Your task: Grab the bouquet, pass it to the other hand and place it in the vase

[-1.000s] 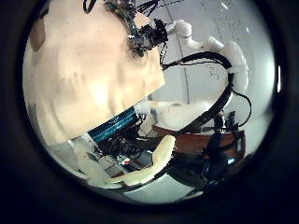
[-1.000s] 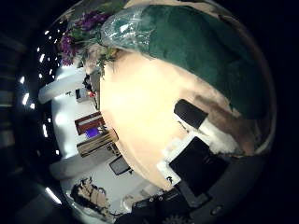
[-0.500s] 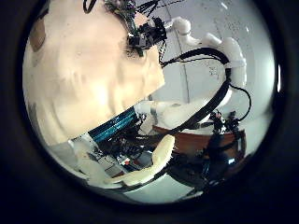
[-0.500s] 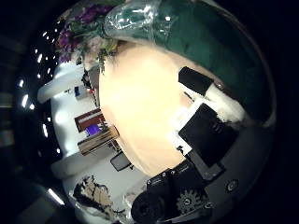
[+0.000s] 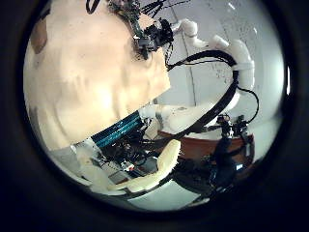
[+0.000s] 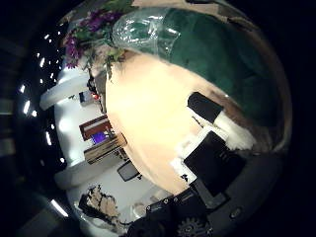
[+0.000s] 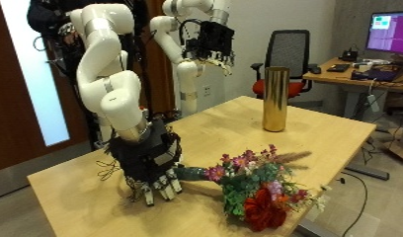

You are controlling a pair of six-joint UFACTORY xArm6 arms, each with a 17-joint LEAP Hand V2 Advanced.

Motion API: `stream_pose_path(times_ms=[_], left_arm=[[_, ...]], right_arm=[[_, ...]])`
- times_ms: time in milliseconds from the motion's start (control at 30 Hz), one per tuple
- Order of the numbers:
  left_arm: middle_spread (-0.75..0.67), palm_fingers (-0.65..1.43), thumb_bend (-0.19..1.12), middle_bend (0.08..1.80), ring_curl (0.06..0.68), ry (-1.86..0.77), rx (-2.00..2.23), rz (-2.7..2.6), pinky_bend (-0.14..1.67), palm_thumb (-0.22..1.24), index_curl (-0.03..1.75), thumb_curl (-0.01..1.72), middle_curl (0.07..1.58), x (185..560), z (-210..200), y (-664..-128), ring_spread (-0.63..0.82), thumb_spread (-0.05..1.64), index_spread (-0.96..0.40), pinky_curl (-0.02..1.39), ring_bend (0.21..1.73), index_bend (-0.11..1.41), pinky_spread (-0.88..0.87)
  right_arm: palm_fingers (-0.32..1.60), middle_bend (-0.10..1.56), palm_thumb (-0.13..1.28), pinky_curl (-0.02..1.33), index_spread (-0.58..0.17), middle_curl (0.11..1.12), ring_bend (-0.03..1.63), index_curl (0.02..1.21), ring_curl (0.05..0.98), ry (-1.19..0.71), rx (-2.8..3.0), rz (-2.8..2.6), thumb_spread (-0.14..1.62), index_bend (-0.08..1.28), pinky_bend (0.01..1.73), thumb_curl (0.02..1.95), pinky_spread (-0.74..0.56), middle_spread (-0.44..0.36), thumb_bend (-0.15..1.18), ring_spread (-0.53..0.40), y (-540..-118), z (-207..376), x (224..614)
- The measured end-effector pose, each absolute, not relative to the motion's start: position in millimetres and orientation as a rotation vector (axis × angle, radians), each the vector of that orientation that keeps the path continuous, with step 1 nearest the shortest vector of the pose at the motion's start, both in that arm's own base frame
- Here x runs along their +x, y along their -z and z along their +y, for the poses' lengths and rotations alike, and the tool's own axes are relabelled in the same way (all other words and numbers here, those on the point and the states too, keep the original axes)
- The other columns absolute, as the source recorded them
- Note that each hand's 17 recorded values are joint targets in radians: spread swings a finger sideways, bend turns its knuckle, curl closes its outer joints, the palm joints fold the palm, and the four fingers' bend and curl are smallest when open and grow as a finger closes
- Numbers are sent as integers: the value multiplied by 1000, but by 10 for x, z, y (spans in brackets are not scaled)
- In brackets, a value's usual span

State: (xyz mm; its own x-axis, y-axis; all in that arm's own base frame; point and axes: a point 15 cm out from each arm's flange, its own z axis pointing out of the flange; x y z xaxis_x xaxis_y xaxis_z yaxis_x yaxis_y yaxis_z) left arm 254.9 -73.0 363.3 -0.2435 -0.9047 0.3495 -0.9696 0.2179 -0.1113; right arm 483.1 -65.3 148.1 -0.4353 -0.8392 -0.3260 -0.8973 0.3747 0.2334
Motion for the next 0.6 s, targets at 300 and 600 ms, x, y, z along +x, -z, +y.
stream_pose_path(times_ms=[300, 600], left_arm=[[440, 62, -39, 217, 222, -454, 1786, -2279, 194, 185, 294, 334, 321, 2540, -725, -3632, 570, 754, 277, 306, 432, 165, 511], [440, 62, -39, 217, 222, -455, 1788, -2277, 194, 185, 294, 334, 321, 2542, -724, -3633, 570, 754, 277, 306, 432, 165, 511]], right_arm=[[448, 509, 704, 16, -116, 398, 896, 392, 183, -595, -1578, 2483, 1009, 185, 728, 439, 114, 81, -27, -27, -1397, -629, 4808], [461, 527, 714, -4, -115, 398, 902, 393, 177, -645, -1612, 2482, 993, 186, 727, 436, 121, 84, -24, -22, -1321, -491, 4752]])
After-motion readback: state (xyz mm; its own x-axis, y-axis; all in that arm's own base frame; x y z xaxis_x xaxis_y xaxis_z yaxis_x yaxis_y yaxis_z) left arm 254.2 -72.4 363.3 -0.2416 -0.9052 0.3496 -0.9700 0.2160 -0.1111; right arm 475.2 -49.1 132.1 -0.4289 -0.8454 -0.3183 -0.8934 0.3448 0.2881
